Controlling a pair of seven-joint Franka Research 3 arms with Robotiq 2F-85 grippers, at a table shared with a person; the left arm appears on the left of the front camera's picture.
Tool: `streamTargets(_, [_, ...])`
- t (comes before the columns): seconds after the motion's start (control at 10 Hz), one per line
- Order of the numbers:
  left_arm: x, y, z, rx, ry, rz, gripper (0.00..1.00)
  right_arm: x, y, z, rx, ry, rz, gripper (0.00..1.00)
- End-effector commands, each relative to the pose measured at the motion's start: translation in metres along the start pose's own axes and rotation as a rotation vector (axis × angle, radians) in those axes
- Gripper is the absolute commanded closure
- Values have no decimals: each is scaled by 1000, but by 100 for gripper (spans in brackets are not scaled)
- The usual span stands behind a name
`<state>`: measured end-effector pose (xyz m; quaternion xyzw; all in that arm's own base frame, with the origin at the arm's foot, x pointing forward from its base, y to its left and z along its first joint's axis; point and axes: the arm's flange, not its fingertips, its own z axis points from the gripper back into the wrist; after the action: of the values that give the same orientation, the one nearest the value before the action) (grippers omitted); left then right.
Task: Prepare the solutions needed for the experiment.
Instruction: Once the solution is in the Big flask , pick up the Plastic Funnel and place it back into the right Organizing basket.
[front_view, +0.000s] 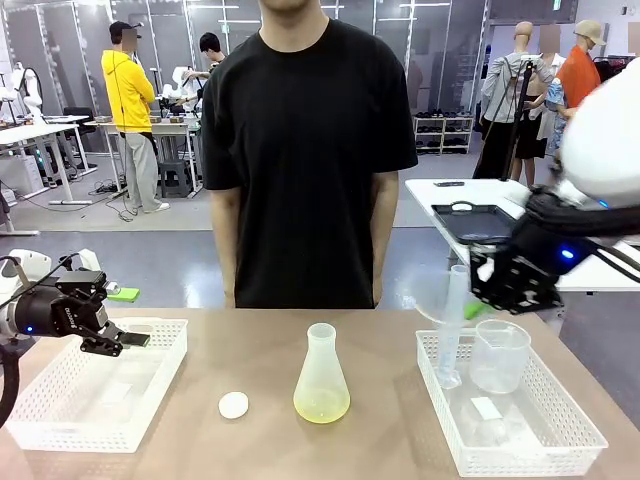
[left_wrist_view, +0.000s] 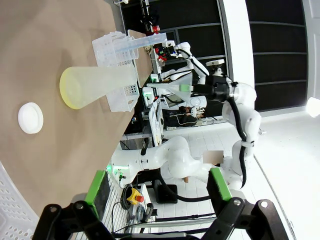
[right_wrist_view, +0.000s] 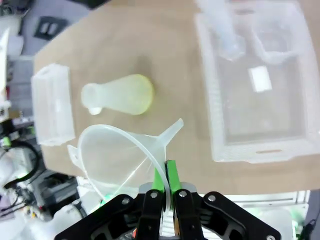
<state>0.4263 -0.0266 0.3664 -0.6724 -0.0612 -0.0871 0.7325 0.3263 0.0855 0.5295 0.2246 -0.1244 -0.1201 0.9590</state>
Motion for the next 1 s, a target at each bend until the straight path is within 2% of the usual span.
streamTargets(0.0, [2,-3,0,3,-2,7,0,-1,-34,5,-55,9,-120,99])
streamTargets(0.3, [2,-3,0,3,-2,7,0,9,-71,11,-96,55,-243,99])
streamTargets(0.5, [2,-3,0,3,-2,7,0,20,-77,1,-139,109,-300,99])
streamTargets(0.6, [2,-3,0,3,-2,7,0,25,-79,-7,-198,114,-348,99])
streamTargets(0.9, [2,-3,0,3,-2,7,0,44,-73,-40,-253,142,-418,99])
